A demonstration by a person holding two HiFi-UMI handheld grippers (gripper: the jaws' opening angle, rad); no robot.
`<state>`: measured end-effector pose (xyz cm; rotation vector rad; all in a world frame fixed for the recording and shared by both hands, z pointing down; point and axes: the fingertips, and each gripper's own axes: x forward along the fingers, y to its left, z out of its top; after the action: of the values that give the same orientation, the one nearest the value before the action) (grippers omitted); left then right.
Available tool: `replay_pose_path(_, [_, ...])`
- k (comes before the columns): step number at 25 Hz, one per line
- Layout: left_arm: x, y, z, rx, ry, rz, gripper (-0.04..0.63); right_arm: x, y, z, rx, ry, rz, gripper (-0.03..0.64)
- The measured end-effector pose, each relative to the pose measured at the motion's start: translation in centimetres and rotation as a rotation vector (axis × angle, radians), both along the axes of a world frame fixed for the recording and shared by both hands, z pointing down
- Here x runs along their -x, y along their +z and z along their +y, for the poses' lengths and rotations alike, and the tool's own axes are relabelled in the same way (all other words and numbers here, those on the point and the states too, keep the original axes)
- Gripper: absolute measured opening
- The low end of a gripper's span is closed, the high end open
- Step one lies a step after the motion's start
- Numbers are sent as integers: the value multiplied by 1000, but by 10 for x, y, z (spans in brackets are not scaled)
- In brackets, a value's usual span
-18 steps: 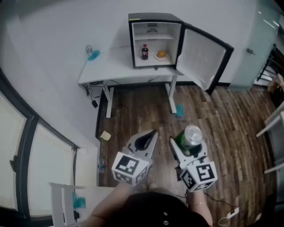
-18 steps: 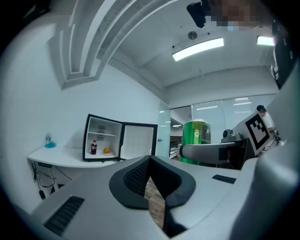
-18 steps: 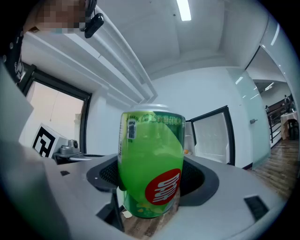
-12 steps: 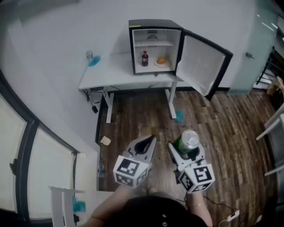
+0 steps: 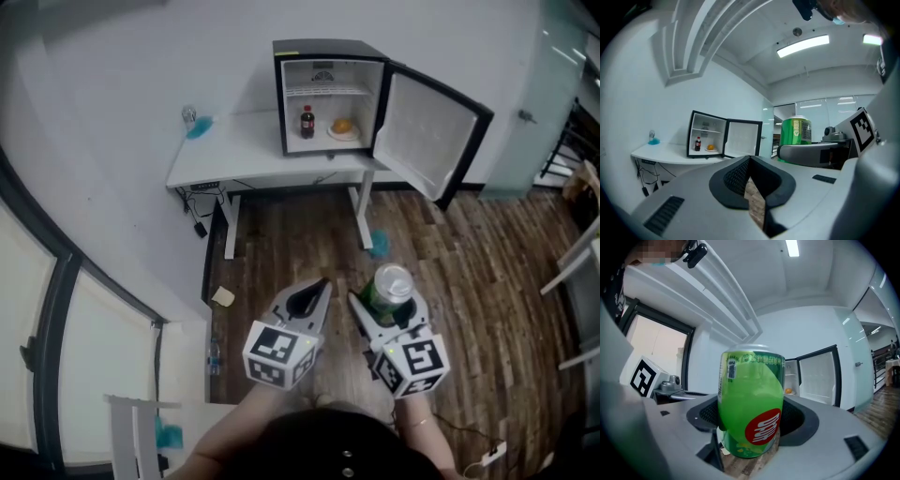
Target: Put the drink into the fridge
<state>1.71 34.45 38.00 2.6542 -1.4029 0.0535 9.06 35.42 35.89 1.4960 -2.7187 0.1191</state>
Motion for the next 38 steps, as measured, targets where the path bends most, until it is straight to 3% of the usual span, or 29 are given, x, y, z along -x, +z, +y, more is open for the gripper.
replay_pose_path(11, [14, -4, -19, -16, 22, 7, 6, 15, -5, -22, 13, 16, -42, 347])
replay_pose_path(16, [17, 0, -30, -34, 61, -50, 6, 19, -2, -39, 27, 51, -70, 347])
replay_pose_path(21, [17, 1, -53, -35, 50, -25, 6, 22, 5, -63, 31, 53, -50, 347])
replay_pose_path(27, [14, 4, -104, -26, 43, -12, 6, 18, 10, -116, 32, 53, -52, 347])
replay_pose_path(38, [7, 3, -225, -11, -45, 8, 6, -4, 9, -232, 38, 8, -38, 347])
